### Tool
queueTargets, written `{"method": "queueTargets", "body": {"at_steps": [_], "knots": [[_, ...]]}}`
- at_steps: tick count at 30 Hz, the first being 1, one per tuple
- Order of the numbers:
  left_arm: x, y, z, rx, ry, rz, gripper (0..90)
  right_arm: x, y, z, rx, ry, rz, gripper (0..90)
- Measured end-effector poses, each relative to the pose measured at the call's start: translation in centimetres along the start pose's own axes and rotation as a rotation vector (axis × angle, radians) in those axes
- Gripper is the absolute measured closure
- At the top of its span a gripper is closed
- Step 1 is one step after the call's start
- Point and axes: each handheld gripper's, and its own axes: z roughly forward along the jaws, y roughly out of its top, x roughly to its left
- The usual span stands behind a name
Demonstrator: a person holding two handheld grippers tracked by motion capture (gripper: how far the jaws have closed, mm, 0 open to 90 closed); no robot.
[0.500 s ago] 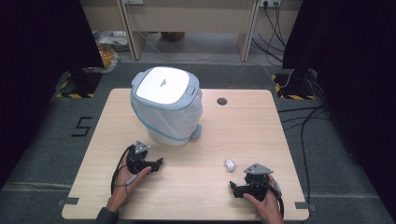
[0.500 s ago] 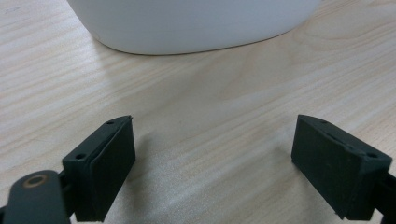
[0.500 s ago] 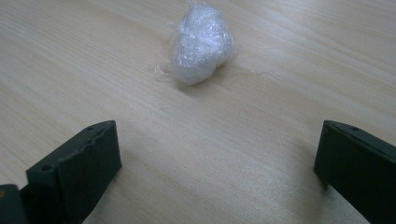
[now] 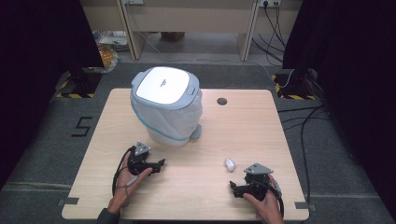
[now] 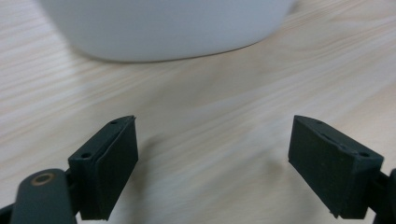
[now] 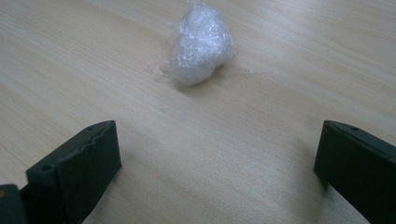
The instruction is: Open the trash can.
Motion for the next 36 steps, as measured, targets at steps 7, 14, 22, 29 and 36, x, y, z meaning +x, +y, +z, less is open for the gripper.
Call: {"method": "queueTargets", "body": {"at_steps": [7, 14, 22, 29, 36], "knots": [[-2.7, 0.7, -0.3, -0.061, -0.030, 0.005, 15.6, 0.0, 0.0, 0.0, 0.000, 0.000, -0.001, 0.4], [-5.1, 1.9, -0.2, -0.094, -0.099, 0.028, 16.2, 0.0, 0.0, 0.0, -0.001, 0.000, -0.002, 0.4], [-9.3, 4.4, 2.3, -0.115, -0.186, 0.098, 16.7, -0.1, 0.0, 0.0, -0.002, 0.000, -0.003, 0.5], [-10.8, 6.0, 5.5, -0.125, -0.211, 0.111, 16.5, -0.1, 0.0, 0.0, -0.003, 0.004, -0.008, 0.5], [-11.7, 7.7, 7.8, -0.155, -0.181, 0.116, 15.8, -0.2, 0.0, 0.0, -0.003, 0.006, -0.007, 0.5]]}}
